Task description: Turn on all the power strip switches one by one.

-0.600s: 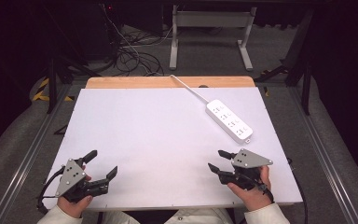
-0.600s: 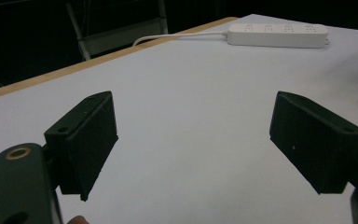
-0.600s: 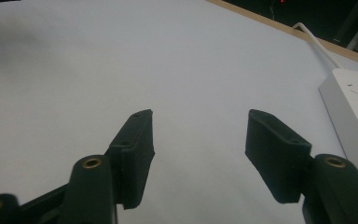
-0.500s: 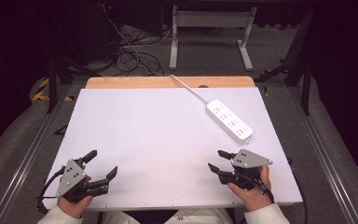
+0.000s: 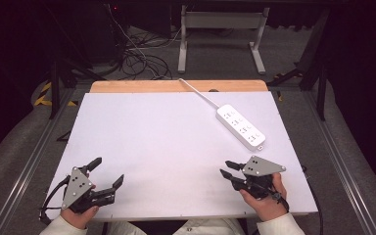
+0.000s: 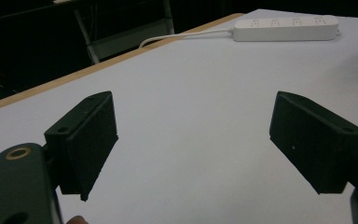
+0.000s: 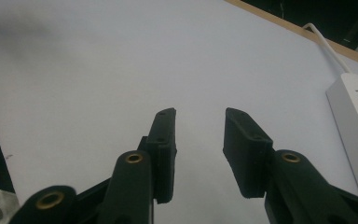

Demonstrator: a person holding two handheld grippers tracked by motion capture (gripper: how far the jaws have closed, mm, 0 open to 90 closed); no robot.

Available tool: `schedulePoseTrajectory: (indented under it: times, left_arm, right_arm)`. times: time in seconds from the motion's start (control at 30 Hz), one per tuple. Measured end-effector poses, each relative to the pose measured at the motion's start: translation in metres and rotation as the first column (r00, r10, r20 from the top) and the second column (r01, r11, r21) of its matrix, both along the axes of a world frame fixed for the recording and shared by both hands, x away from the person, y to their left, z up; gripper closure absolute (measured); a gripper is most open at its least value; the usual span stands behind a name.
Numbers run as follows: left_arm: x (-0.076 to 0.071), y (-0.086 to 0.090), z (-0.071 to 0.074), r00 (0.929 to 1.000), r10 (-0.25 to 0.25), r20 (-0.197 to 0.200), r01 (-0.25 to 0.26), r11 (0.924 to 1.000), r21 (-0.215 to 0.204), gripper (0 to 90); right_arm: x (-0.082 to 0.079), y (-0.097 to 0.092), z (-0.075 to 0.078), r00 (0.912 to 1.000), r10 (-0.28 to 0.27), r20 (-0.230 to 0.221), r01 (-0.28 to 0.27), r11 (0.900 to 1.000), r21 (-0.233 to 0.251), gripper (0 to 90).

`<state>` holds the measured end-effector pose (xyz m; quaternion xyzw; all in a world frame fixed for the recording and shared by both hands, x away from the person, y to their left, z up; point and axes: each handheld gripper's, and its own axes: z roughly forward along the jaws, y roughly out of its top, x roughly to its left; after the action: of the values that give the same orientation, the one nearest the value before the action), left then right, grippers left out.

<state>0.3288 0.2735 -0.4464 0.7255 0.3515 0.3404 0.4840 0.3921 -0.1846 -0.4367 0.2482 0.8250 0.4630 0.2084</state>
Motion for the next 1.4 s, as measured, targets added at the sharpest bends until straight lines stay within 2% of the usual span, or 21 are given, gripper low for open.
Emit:
schedulePoseTrajectory:
  times: [0.03, 0.07, 0.1, 0.13, 0.2, 0.23, 0.33, 0.4, 0.53, 0.73, 0.9, 1.0, 1.17, 1.27, 1.3, 1.33, 1.4]
  left_arm:
    - [0.000, 0.000, 0.000, 1.0000, 0.001, 0.000, -0.001, 1.0000, 0.000, 15.3]
    - [0.000, 0.000, 0.000, 1.0000, 0.002, 0.001, -0.002, 1.0000, 0.001, 15.3]
    - [0.000, 0.000, 0.000, 1.0000, 0.003, 0.005, -0.003, 1.0000, 0.009, 15.3]
    - [0.000, 0.000, 0.000, 1.0000, 0.002, 0.004, -0.002, 0.9999, 0.011, 15.3]
    - [0.000, 0.000, 0.000, 1.0000, 0.003, 0.001, -0.003, 1.0000, 0.005, 15.3]
    - [0.000, 0.000, 0.000, 1.0000, 0.003, 0.001, -0.003, 1.0000, 0.005, 15.3]
    - [0.000, -0.001, 0.000, 1.0000, 0.004, -0.003, -0.004, 1.0000, 0.005, 15.3]
    - [0.001, 0.000, 0.000, 1.0000, 0.006, 0.000, -0.006, 0.9999, 0.014, 15.3]
    - [0.000, -0.001, -0.001, 1.0000, 0.004, -0.009, -0.003, 1.0000, 0.006, 15.3]
    - [0.000, -0.002, -0.001, 1.0000, 0.003, -0.009, -0.003, 1.0000, 0.007, 15.4]
    - [0.000, -0.001, -0.001, 0.9999, 0.002, -0.012, -0.001, 1.0000, 0.008, 15.4]
    - [0.000, -0.001, -0.001, 0.9999, 0.003, -0.012, -0.003, 1.0000, 0.009, 15.4]
    - [0.000, -0.001, -0.001, 0.9999, 0.004, -0.010, -0.004, 0.9998, 0.018, 15.4]
    - [0.000, -0.001, -0.001, 0.9999, 0.005, -0.011, -0.005, 0.9999, 0.012, 15.4]
    - [0.000, -0.001, -0.001, 0.9999, 0.003, -0.011, -0.003, 0.9999, 0.015, 15.4]
    - [0.000, -0.001, -0.001, 0.9999, 0.005, -0.009, -0.005, 0.9998, 0.019, 15.4]
    - [0.000, -0.001, -0.002, 0.9999, 0.006, -0.011, -0.006, 0.9999, 0.013, 15.4]
  right_arm:
    - [0.000, 0.000, 0.000, 1.0000, 0.000, 0.000, 0.000, 1.0000, 0.000, 67.2]
    - [0.001, 0.000, 0.003, 0.9994, -0.002, -0.034, 0.002, 1.0000, -0.010, 73.5]
    - [0.001, 0.000, 0.003, 0.9994, -0.002, -0.034, 0.002, 1.0000, -0.010, 73.5]
    - [0.003, -0.001, 0.008, 0.9976, 0.000, -0.069, -0.001, 0.9999, -0.015, 81.7]
    - [0.007, -0.002, 0.013, 0.9960, 0.004, -0.089, -0.006, 0.9997, -0.025, 89.1]
    - [0.008, -0.002, 0.015, 0.9956, -0.002, -0.094, 0.000, 0.9995, -0.031, 90.0]
    - [0.013, -0.003, 0.022, 0.9939, -0.030, -0.106, 0.026, 0.9990, -0.038, 90.0]
    - [0.015, -0.004, 0.023, 0.9941, -0.038, -0.102, 0.035, 0.9988, -0.035, 90.0]
    - [0.020, -0.008, 0.034, 0.9924, -0.048, -0.113, 0.045, 0.9987, -0.023, 90.0]
    - [0.028, -0.009, 0.045, 0.9899, -0.072, -0.122, 0.064, 0.9957, -0.067, 90.0]
    - [0.037, -0.011, 0.053, 0.9894, -0.076, -0.124, 0.068, 0.9956, -0.065, 90.0]
    - [0.047, -0.014, 0.057, 0.9872, -0.092, -0.130, 0.082, 0.9931, -0.084, 90.0]
    - [0.064, -0.020, 0.062, 0.9802, -0.137, -0.143, 0.123, 0.9874, -0.099, 90.0]
    - [0.070, -0.022, 0.063, 0.9766, -0.151, -0.153, 0.138, 0.9860, -0.094, 90.0]
    - [0.075, -0.025, 0.064, 0.9729, -0.167, -0.160, 0.153, 0.9839, -0.092, 90.0]
    - [0.075, -0.025, 0.064, 0.9729, -0.167, -0.160, 0.153, 0.9839, -0.092, 90.0]
    - [0.083, -0.028, 0.063, 0.9653, -0.202, -0.166, 0.188, 0.9777, -0.094, 90.0]
